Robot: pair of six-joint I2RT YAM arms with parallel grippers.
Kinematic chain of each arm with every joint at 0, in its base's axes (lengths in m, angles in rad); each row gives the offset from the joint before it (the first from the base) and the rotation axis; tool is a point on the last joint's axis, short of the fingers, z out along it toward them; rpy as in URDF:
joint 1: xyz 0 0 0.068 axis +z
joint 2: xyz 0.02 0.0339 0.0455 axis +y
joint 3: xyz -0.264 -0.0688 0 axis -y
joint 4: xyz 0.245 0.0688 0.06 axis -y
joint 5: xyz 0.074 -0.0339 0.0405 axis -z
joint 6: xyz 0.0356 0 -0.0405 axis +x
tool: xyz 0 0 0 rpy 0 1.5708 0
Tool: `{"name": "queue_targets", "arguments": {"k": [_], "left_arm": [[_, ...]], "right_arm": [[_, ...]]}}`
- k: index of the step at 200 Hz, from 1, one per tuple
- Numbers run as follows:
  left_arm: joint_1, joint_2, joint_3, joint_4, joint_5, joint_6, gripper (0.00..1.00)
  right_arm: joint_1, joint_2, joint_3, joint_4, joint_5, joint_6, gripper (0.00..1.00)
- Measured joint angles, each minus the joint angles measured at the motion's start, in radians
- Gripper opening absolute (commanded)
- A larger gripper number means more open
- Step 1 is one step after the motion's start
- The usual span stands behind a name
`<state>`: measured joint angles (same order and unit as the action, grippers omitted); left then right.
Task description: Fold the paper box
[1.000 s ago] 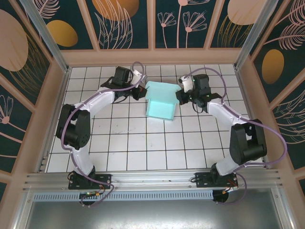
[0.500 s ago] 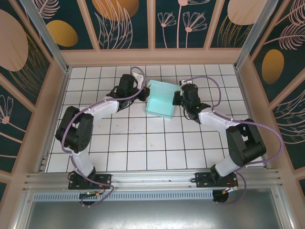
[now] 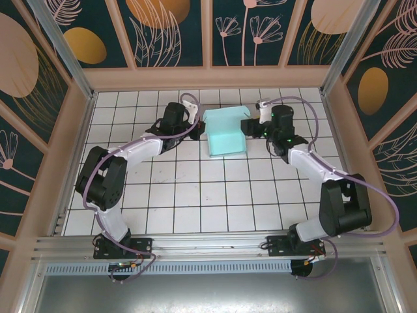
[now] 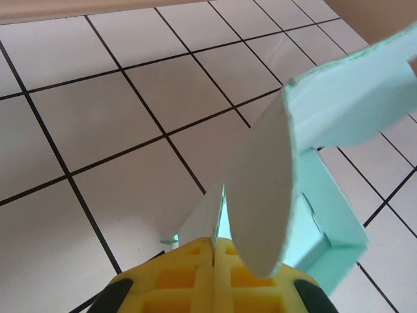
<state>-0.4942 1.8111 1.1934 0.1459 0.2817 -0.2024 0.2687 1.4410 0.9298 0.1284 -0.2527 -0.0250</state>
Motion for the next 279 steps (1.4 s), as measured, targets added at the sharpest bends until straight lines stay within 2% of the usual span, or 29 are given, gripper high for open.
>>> {"name": "queue_targets", "arguments": {"k": [32, 66, 109, 142, 176, 234, 241, 245, 250, 253, 261, 279], "left_arm": [[0.0, 0.0, 0.021, -0.027, 0.027, 0.026, 0.0], [0.0, 0.006, 0.051, -0.04, 0.07, 0.044, 0.0], [0.0, 0.036, 0.096, -0.072, 0.108, 0.069, 0.0], [0.0, 0.041, 0.099, -0.098, 0.129, 0.087, 0.0], [0.0, 0.053, 0.114, -0.114, 0.156, 0.099, 0.0], [0.0, 0.078, 0.167, -0.151, 0.182, 0.124, 0.0], [0.0, 0.078, 0.169, -0.152, 0.182, 0.125, 0.0], [0.0, 0.079, 0.169, -0.153, 0.183, 0.127, 0.0], [0.0, 0.079, 0.17, -0.154, 0.182, 0.128, 0.0], [0.0, 0.079, 0.17, -0.154, 0.182, 0.128, 0.0], [0.0, 0.079, 0.17, -0.158, 0.182, 0.129, 0.0], [0.0, 0.079, 0.17, -0.161, 0.185, 0.131, 0.0]], "right_arm": [[-0.087, 0.002, 0.04, -0.113, -0.145, -0.124, 0.66], [-0.117, 0.082, 0.134, -0.239, -0.266, -0.252, 0.63], [-0.134, 0.196, 0.236, -0.324, -0.291, -0.347, 0.64], [-0.184, 0.214, 0.264, -0.348, -0.296, -0.393, 0.63], [-0.247, 0.244, 0.32, -0.419, -0.348, -0.474, 0.53], [-0.235, 0.38, 0.491, -0.57, -0.468, -0.583, 0.37], [-0.233, 0.396, 0.507, -0.584, -0.475, -0.591, 0.31], [-0.233, 0.404, 0.515, -0.59, -0.479, -0.601, 0.23], [-0.232, 0.412, 0.525, -0.604, -0.482, -0.602, 0.18], [-0.231, 0.418, 0.53, -0.608, -0.484, -0.607, 0.11], [-0.229, 0.429, 0.544, -0.621, -0.486, -0.607, 0.02], [-0.228, 0.438, 0.554, -0.64, -0.489, -0.62, 0.0]]}}
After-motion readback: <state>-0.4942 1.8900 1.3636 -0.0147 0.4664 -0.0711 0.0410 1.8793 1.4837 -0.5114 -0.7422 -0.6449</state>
